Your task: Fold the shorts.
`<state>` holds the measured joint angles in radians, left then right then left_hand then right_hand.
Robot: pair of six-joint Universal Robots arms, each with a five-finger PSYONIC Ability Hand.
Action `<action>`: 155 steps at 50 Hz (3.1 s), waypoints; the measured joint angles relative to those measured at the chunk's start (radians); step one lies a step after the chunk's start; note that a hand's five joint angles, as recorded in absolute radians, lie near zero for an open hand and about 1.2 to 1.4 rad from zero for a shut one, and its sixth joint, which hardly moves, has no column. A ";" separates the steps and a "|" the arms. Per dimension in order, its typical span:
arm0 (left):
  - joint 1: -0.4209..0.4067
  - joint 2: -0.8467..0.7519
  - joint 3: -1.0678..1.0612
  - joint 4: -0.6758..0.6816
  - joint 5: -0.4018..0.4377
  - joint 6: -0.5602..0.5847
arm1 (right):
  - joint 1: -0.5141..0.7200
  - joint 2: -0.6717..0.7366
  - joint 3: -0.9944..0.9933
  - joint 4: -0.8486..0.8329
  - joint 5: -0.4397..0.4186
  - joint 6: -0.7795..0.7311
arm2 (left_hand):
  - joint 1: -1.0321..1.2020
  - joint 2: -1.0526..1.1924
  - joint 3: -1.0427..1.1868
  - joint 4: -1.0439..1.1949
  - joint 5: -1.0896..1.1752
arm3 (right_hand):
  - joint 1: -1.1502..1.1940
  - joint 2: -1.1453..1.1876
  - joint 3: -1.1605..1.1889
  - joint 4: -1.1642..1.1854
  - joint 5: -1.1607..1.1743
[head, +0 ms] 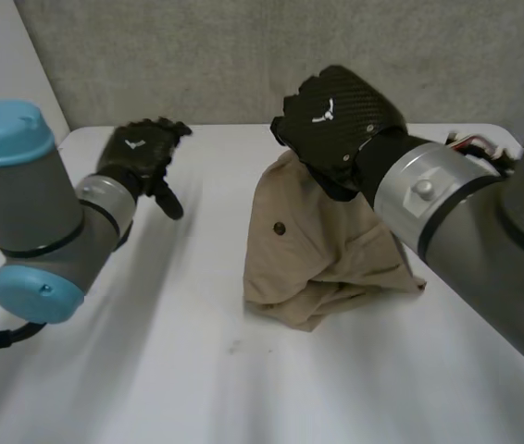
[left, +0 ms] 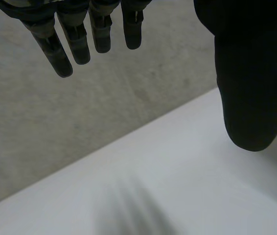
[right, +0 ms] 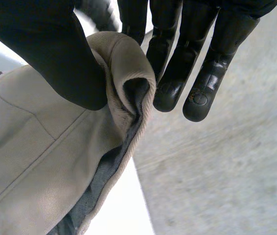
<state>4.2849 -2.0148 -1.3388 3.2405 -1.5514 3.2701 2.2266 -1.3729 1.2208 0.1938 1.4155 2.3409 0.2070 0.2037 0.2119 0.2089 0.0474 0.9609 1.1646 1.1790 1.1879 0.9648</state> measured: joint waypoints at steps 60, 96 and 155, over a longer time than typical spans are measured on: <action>-0.096 0.567 -0.136 -0.087 0.012 0.180 | -0.226 -0.227 0.128 0.005 0.113 0.190 | 0.911 0.993 0.986 0.984 0.901 | 0.000 0.000 0.000 0.000 0.000; 0.015 0.126 0.021 -0.135 0.009 0.181 | -0.200 0.195 -0.013 0.003 0.125 0.192 | 0.911 0.994 0.986 0.988 0.920 | 0.000 0.009 0.006 0.001 0.005; -0.257 0.096 -0.325 0.192 -0.075 0.180 | -0.287 0.156 0.400 -0.148 -0.140 0.341 | -0.010 -0.007 -0.003 -0.007 -0.001 | -0.629 -0.787 -0.788 -0.797 -0.758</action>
<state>4.0279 -1.9192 -1.6641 3.4328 -1.6263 3.4501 1.9396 -1.2164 1.6212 0.0456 1.2753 2.6817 0.1970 0.1972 0.2085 0.2020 0.0459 0.3321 0.3781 0.3912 0.3909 0.2072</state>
